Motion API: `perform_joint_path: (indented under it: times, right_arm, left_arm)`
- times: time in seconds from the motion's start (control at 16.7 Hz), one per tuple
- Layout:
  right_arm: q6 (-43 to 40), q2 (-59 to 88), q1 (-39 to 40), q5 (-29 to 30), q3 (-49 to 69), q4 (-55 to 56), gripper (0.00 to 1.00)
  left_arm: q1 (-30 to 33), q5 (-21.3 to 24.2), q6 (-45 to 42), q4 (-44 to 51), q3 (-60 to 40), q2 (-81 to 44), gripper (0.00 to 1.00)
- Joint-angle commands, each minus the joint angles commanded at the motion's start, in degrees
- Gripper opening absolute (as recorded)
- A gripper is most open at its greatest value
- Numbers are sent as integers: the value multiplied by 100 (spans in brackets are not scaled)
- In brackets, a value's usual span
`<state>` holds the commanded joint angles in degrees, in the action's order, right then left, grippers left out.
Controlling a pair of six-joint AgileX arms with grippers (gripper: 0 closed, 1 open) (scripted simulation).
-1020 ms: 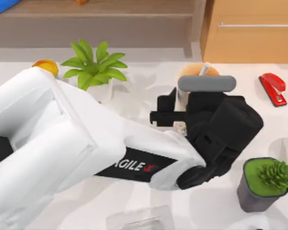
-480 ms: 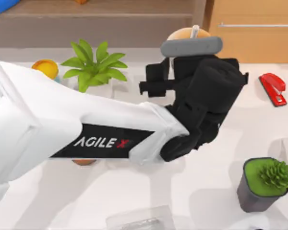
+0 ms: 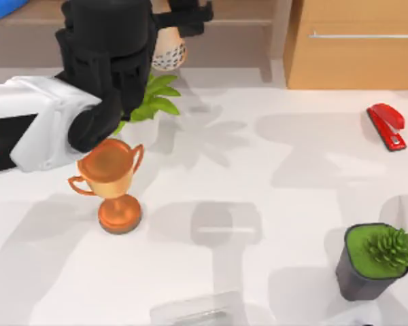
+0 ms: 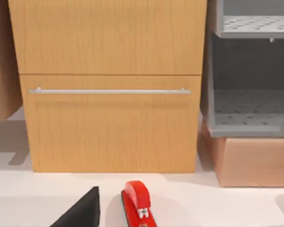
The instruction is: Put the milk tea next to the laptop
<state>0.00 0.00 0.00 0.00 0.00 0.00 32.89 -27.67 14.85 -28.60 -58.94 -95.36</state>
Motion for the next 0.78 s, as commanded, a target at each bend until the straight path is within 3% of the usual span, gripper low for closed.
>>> perform_joint_path:
  times: [0.48,0.78]
  right_arm:
    - [0,0,0,0,0,0,100]
    - [0,0,0,0,0,0,100]
  left_arm:
    - [-2562,2125,-1122,-466,2023,1653,0]
    - [-3618,3133,-1616,-609,3319,2154,0]
